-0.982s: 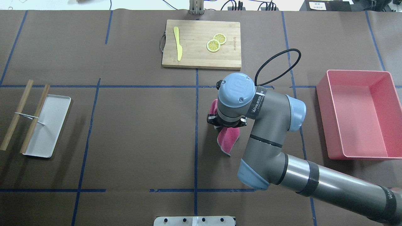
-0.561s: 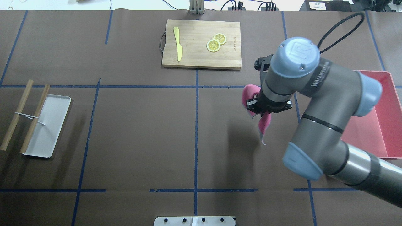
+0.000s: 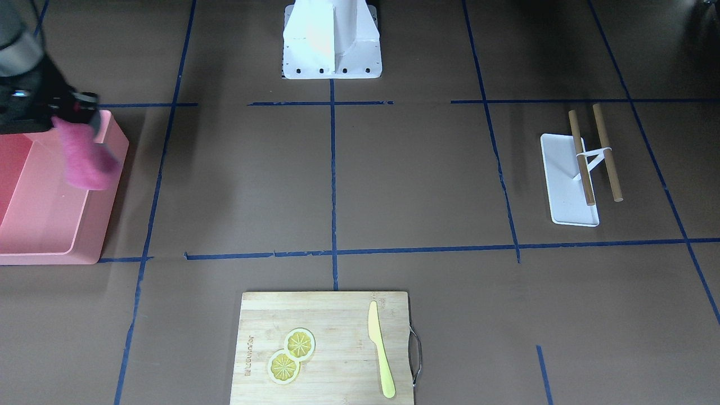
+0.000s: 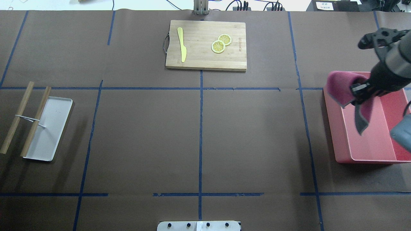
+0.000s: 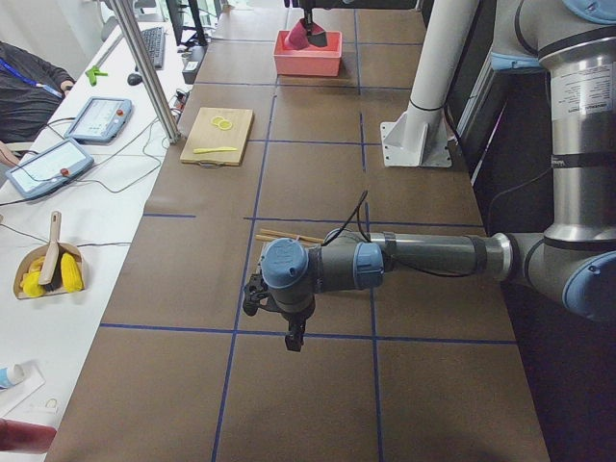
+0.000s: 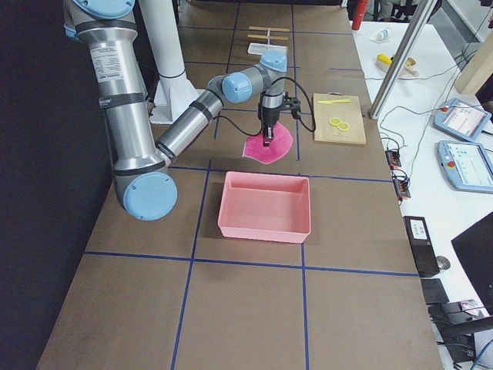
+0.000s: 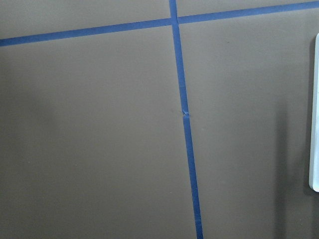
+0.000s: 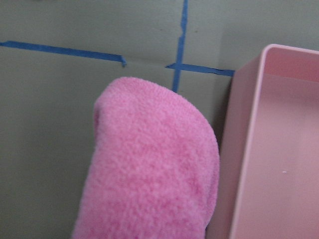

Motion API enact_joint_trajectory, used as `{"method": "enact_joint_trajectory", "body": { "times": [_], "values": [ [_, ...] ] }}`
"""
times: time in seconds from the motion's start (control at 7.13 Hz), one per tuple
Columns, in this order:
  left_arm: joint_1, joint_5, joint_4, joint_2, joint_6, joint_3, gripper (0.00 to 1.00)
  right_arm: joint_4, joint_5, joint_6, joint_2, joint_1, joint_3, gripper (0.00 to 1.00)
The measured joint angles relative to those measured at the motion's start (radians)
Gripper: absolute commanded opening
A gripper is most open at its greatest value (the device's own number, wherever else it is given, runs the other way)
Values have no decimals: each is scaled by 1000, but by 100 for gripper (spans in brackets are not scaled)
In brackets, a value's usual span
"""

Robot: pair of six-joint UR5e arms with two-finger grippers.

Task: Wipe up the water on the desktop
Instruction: 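Carry the pink towel over the pink bin with the right gripper, then release the towel into the pink bin and raise the right gripper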

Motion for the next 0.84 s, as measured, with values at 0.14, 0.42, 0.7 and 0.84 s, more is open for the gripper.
{"method": "enact_joint_trajectory", "body": {
  "times": [0.14,0.42,0.7,0.84],
  "values": [
    [0,-4,0,1,0,-1,100,1,43,-139,-83,105,-1,0],
    [-1,-13,0,2,0,-2,100,1,95,-245,-142,204,-9,98],
    [-1,-15,-1,3,0,-1,100,1,103,-255,-145,218,-19,100],
    [-1,-15,-1,3,1,-1,100,1,104,-256,-147,220,-21,100]
  ]
}}
